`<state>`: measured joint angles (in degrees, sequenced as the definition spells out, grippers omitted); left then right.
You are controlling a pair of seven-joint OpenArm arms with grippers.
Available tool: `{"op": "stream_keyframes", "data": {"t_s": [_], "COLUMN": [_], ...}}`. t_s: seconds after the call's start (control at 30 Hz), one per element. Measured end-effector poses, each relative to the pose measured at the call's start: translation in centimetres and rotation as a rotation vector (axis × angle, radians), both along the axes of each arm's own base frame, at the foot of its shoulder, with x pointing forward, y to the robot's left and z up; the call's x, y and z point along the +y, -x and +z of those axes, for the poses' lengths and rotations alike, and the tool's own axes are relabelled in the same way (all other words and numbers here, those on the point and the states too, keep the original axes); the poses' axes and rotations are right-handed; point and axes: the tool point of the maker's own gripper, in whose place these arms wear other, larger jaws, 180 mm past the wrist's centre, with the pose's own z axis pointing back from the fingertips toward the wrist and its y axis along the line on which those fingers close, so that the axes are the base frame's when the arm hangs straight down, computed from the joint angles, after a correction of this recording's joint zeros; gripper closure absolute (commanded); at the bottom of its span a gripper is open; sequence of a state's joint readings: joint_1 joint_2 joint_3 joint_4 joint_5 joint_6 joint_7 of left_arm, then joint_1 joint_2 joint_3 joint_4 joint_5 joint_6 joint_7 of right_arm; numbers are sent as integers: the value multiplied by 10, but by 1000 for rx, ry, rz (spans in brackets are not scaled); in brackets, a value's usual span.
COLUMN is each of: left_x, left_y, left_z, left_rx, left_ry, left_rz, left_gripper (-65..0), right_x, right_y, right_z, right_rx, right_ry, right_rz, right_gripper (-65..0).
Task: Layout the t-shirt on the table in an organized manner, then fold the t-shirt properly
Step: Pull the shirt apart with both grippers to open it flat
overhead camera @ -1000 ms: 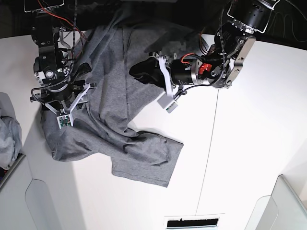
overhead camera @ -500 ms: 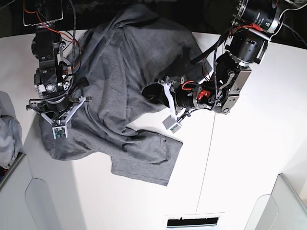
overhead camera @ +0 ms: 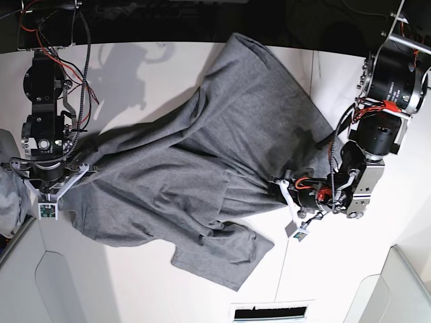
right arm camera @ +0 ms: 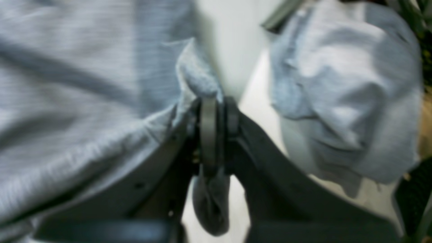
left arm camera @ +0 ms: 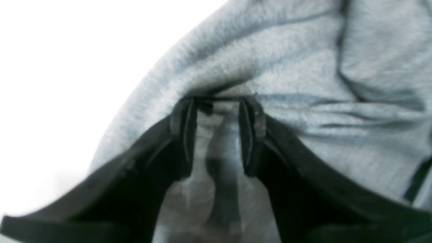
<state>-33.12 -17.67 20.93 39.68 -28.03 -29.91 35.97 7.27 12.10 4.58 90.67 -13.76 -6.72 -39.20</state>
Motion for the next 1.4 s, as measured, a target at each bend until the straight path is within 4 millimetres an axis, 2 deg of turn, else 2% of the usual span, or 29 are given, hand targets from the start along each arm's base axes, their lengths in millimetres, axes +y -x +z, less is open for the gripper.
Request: {"op": "stream_keyframes", "data": {"t_s": [0.1, 0.17, 0.23, 0.3, 0.33, 0.43, 0.5, 0.57, 0.67, 0.77, 0.83, 0.93, 1.07, 1.13, 1.27, 1.33, 1.4], "left_x": [17, 17, 12, 4, 1, -18, -34, -41, -29, -8, 2, 5, 1, -11, -39, -45, -48], "left_y": [-5, -5, -2, 3, 7, 22, 24, 20, 12, 20, 40, 73, 126, 157, 219, 236, 242], "left_z": [5, 4, 2, 2, 2, 9, 24, 43, 70, 79, 71, 61, 52, 47, 39, 38, 36], "left_rx": [-11, -8, 1, 19, 39, 111, 115, 85, 16, -17, 6, 44, 83, 113, 184, 195, 187], "left_ry": [-26, -25, -5, 40, 57, 153, 226, 277, 274, 241, 217, 211, 197, 205, 247, 251, 250], "left_rz": [29, 31, 30, 15, 3, -65, -108, -132, -156, -168, -189, -226, -306, -363, -458, -481, -479], "left_gripper": [-241, -241, -241, -241, -241, -241, -241, -241, -241, -241, -241, -241, -241, -241, -241, -246, -315], "right_x": [-12, -21, -35, -45, -46, -46, -40, -29, 0, 44, 71, 85, 84, 83, 83, 80, 77], "right_y": [27, 51, 71, 78, 79, 79, 77, 72, 61, 49, 47, 43, 16, 6, 10, 10, 8], "right_z": [-9, -24, -33, -34, -35, -35, -37, -40, -41, -38, -37, -36, -17, -15, -40, -48, -49], "right_rx": [18, 46, 72, 72, 66, 60, 56, 52, 44, 24, 18, 2, -69, -79, -8, 17, 19], "right_ry": [-26, -62, -59, -70, -96, -110, -142, -206, -325, -468, -539, -562, -558, -563, -581, -566, -550], "right_rz": [-42, -111, -174, -215, -225, -229, -212, -174, -57, 99, 172, 187, 200, 198, 175, 165, 163], "right_gripper": [0, -7, -177, -353, -397, -405, -405, -405, -405, -405, -405, -405, -405, -405, -405, -405, -405]}}
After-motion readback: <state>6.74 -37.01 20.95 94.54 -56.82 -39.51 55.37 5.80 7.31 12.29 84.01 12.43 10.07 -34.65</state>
